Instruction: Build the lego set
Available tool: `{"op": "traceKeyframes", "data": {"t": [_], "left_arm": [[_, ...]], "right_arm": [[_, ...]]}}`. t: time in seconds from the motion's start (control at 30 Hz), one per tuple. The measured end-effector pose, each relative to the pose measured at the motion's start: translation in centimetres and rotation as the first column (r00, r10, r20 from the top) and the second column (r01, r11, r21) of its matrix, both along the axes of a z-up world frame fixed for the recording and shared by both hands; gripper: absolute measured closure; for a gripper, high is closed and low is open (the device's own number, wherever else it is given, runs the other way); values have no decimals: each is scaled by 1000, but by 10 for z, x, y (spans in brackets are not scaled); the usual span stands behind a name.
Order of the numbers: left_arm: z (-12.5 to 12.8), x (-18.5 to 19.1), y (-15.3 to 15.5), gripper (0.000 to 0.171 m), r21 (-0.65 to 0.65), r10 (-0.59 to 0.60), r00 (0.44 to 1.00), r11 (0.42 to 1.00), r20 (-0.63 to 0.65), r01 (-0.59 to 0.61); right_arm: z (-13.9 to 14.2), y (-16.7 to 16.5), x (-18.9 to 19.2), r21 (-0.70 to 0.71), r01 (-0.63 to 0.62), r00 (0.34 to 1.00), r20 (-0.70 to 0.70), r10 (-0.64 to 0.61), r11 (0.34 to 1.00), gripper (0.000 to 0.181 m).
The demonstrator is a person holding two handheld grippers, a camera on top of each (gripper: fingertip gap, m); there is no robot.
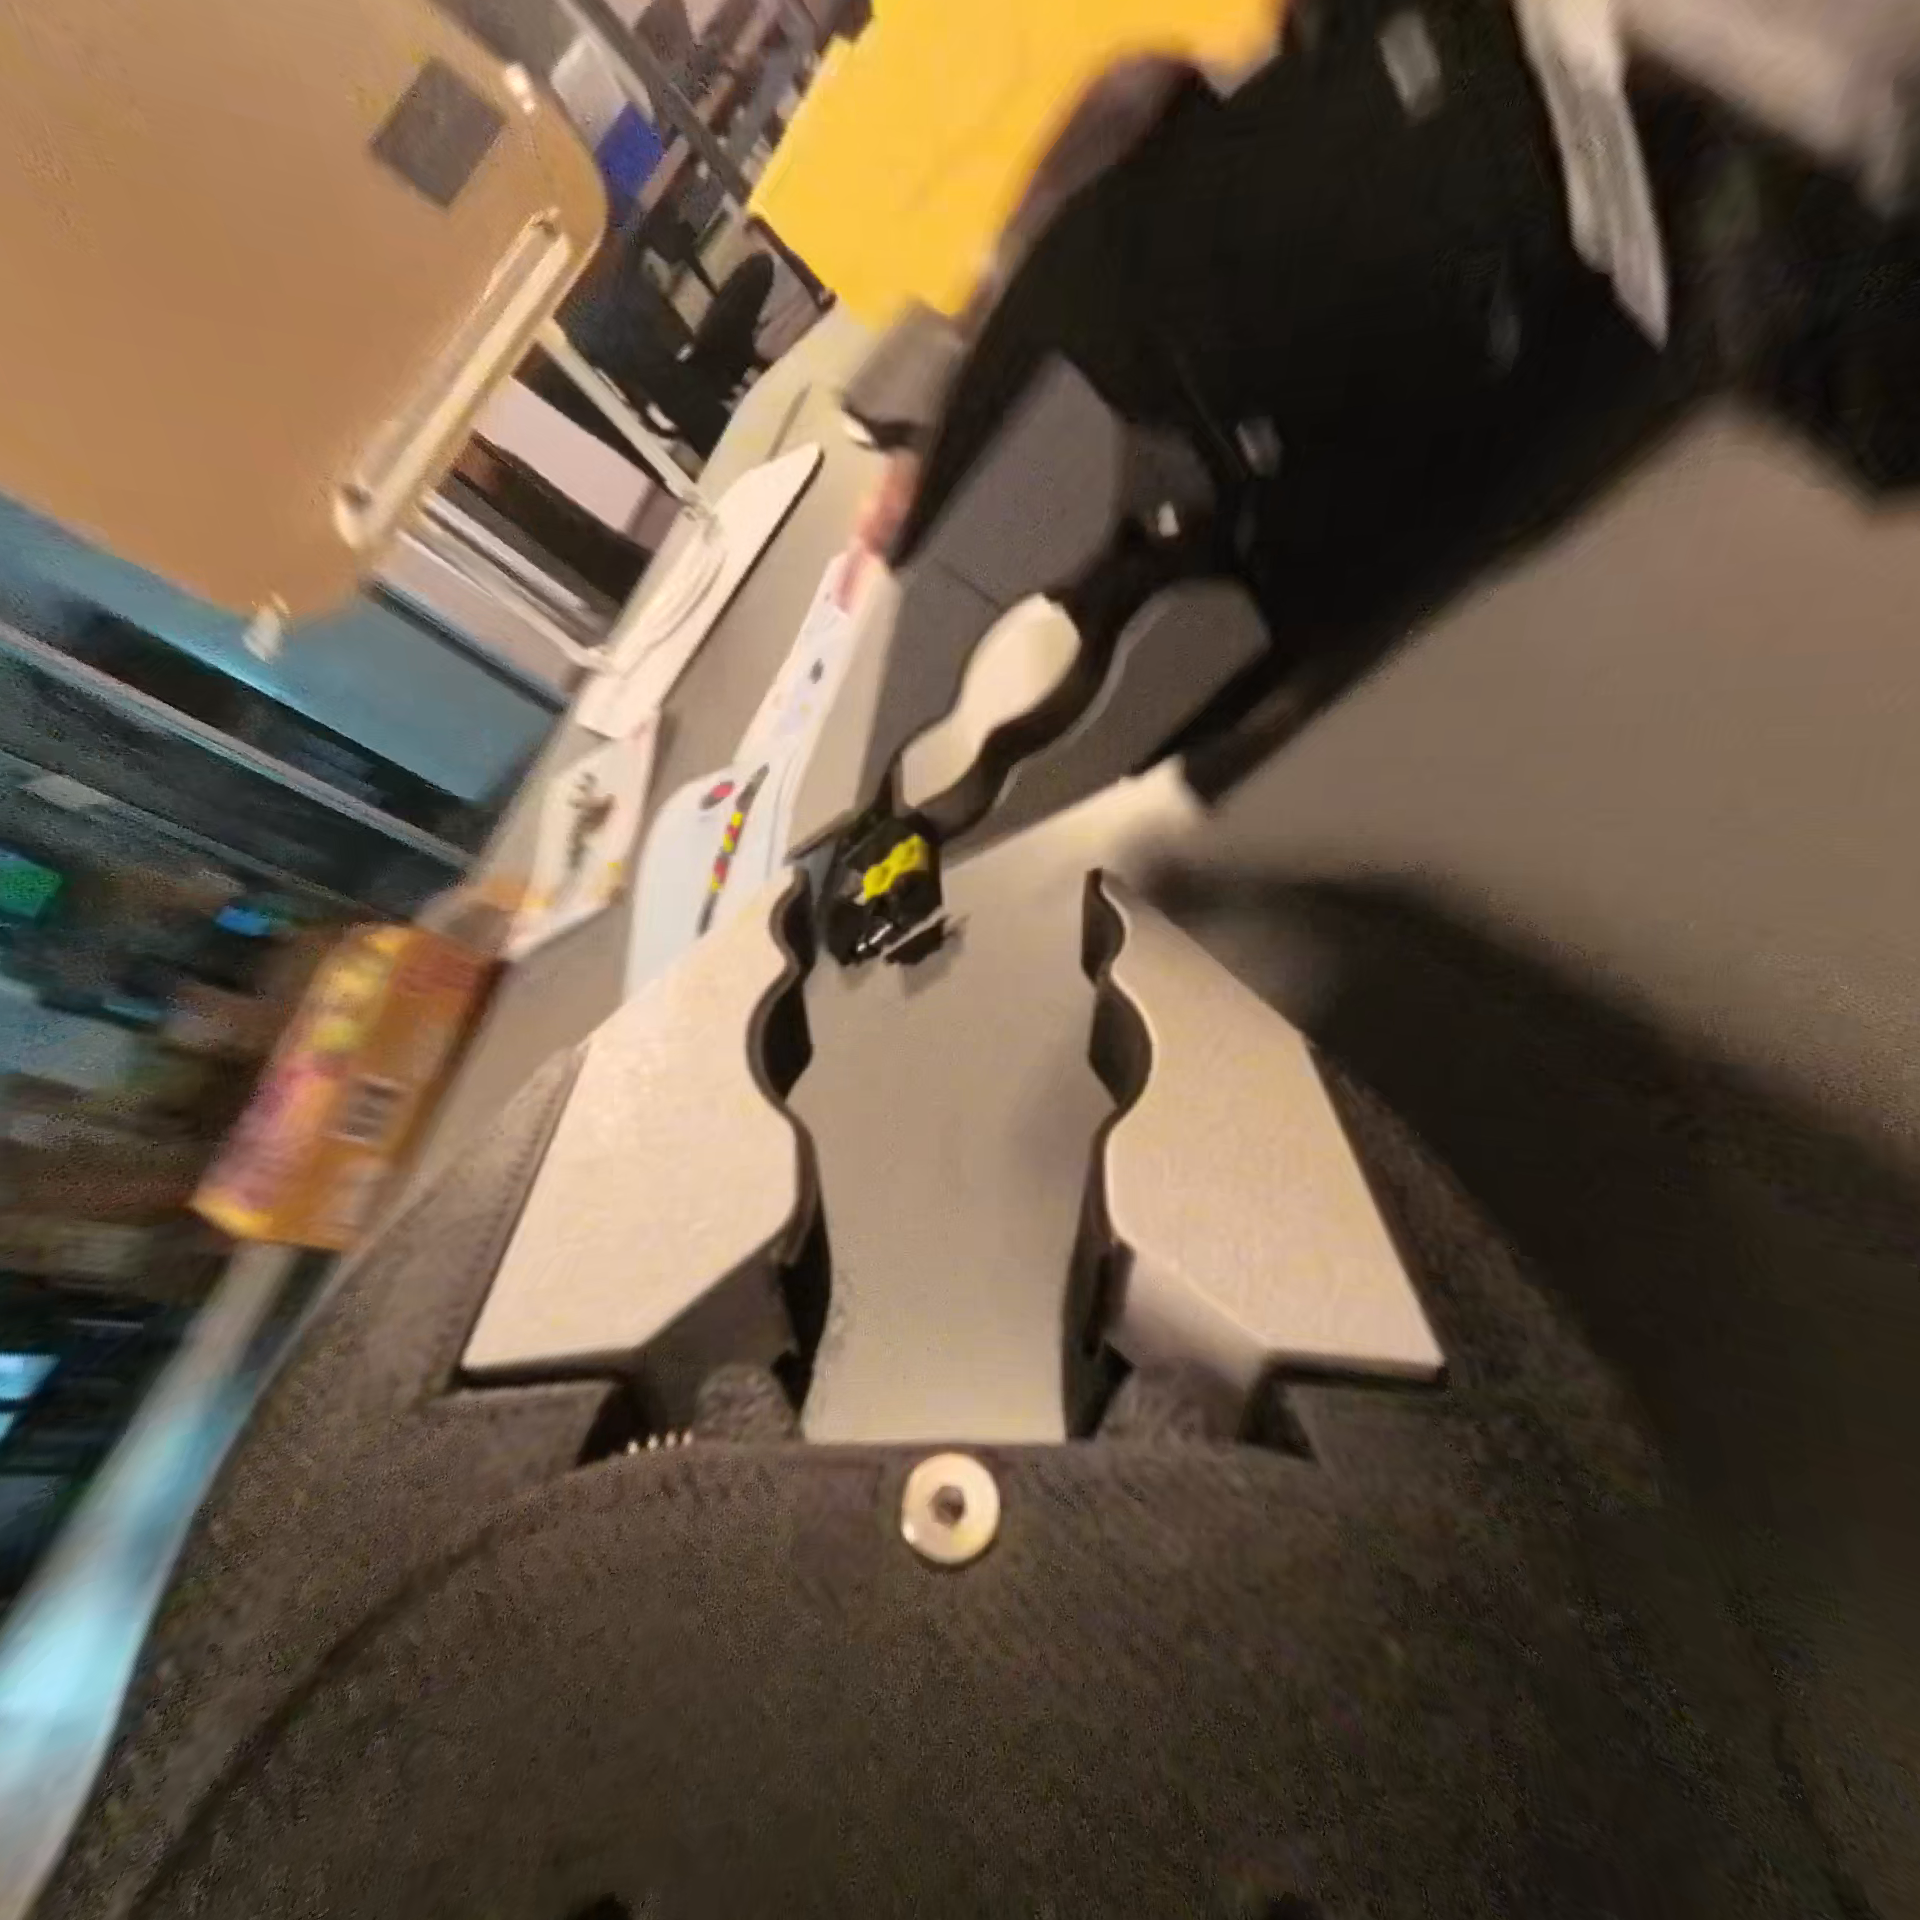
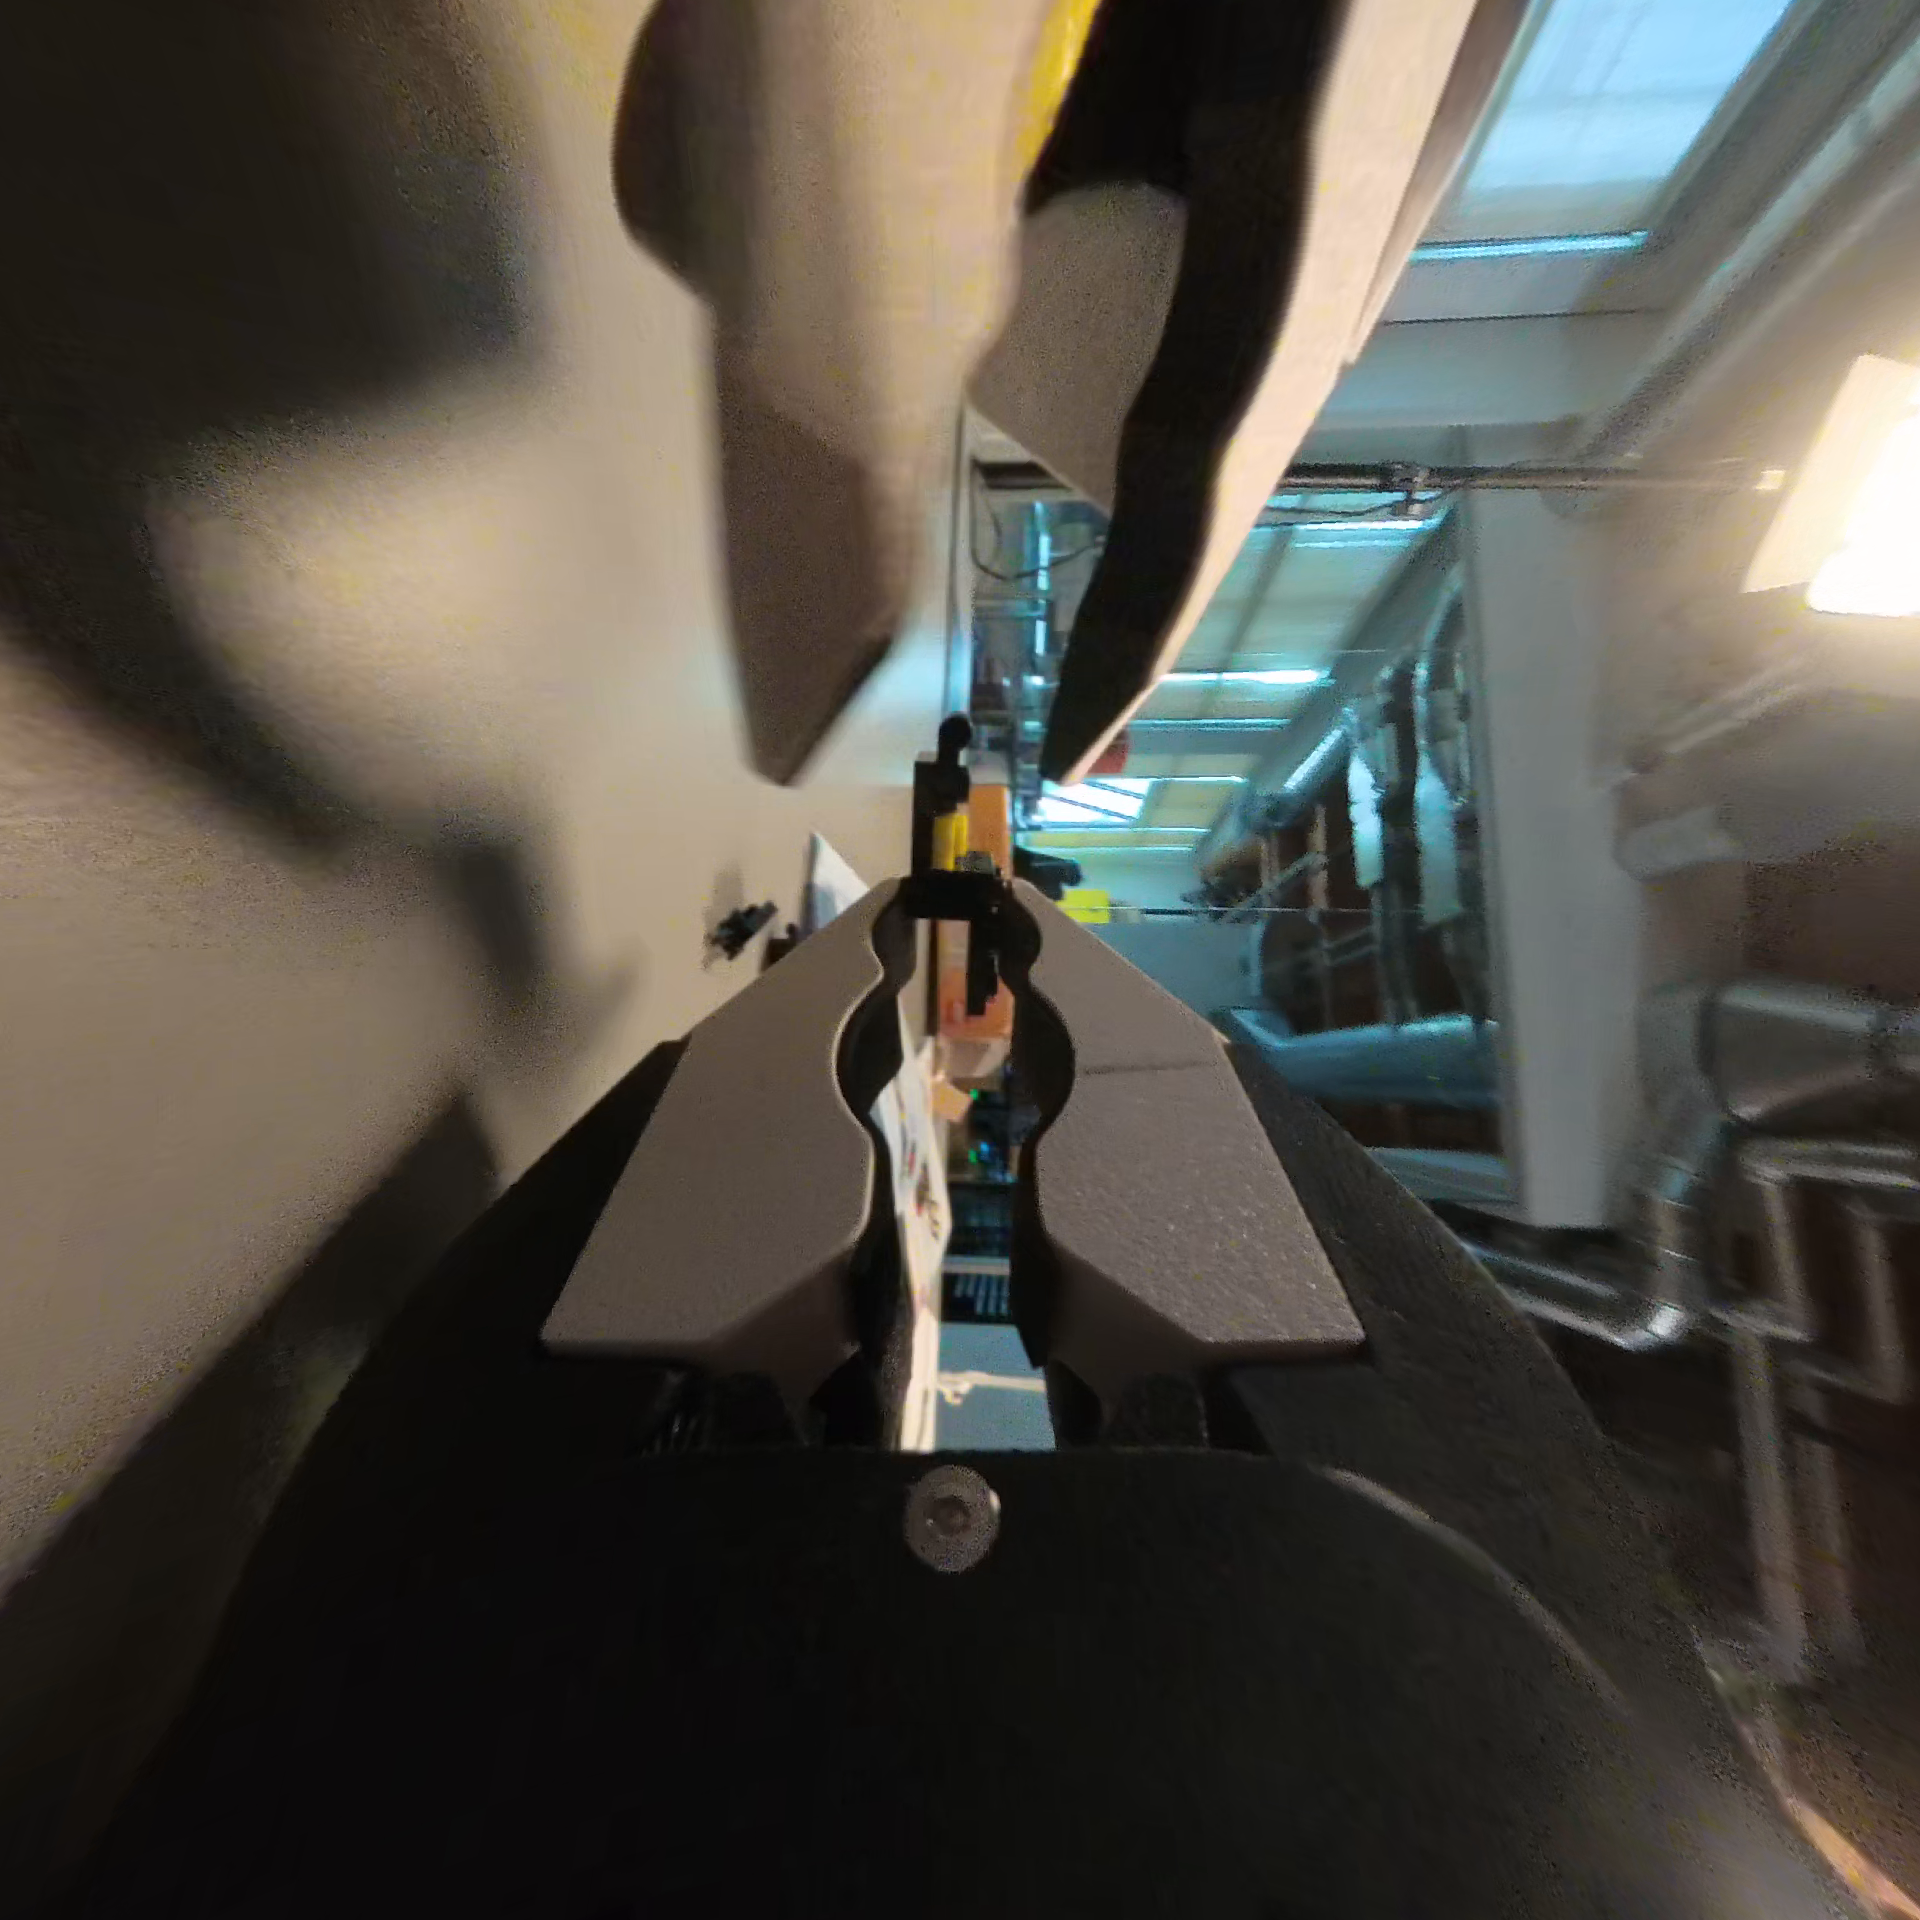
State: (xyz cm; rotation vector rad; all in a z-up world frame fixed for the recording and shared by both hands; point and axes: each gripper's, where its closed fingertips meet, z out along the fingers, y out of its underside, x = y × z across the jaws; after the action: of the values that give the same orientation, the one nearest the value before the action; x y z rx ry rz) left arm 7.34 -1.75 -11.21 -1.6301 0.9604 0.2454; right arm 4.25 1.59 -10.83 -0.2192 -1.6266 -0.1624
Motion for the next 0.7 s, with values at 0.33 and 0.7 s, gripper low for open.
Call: {"op": "traceKeyframes", "data": {"t": [0.33, 0.7], "left_arm": [[5, -11, 5, 150, -178, 98, 933, 983, 346, -37], [-21, -19, -4, 155, -367, 113, 945, 930, 306, 8]], "right_arm": [[11, -7, -5, 141, 26, 996, -87, -13, 990, 169], [64, 49, 64, -315, 191, 899, -325, -294, 930, 136]]}}
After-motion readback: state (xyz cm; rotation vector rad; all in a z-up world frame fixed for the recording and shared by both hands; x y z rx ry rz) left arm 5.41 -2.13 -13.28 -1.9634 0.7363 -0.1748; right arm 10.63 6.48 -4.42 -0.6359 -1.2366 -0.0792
